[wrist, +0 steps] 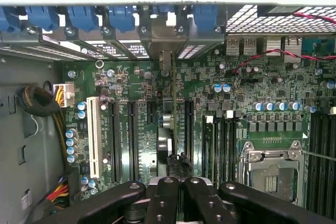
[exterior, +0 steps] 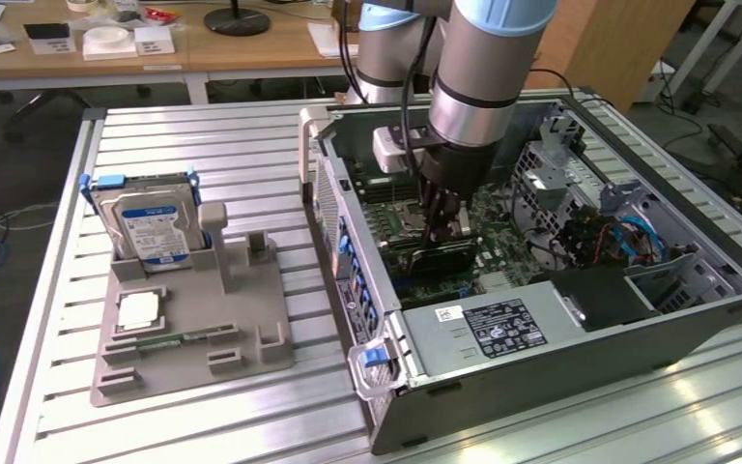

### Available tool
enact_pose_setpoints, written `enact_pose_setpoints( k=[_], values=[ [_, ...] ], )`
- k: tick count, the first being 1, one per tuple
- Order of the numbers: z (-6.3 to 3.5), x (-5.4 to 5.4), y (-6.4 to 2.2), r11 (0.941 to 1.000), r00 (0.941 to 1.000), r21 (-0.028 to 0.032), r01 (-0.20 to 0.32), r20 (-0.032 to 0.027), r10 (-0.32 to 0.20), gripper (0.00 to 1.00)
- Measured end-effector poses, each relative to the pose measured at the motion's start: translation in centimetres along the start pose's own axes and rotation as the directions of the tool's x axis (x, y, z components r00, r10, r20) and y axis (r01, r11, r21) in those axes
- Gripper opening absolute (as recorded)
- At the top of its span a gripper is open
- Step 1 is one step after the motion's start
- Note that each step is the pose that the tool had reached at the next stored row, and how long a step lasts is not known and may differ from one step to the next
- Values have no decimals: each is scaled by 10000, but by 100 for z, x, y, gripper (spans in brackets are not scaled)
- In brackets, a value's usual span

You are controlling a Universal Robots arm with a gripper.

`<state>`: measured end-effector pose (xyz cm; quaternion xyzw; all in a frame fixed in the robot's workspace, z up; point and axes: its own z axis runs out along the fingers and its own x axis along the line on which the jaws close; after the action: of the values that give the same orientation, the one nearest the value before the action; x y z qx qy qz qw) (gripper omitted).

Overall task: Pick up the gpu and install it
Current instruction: 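Press down on the gpu until it lock into place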

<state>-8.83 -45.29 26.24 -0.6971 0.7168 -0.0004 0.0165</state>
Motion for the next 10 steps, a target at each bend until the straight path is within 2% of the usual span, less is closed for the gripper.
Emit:
enact_pose_setpoints(
  k=[10],
  values=[
    [12,0,1,10000,10000,0,0,3,0,11]
  ],
)
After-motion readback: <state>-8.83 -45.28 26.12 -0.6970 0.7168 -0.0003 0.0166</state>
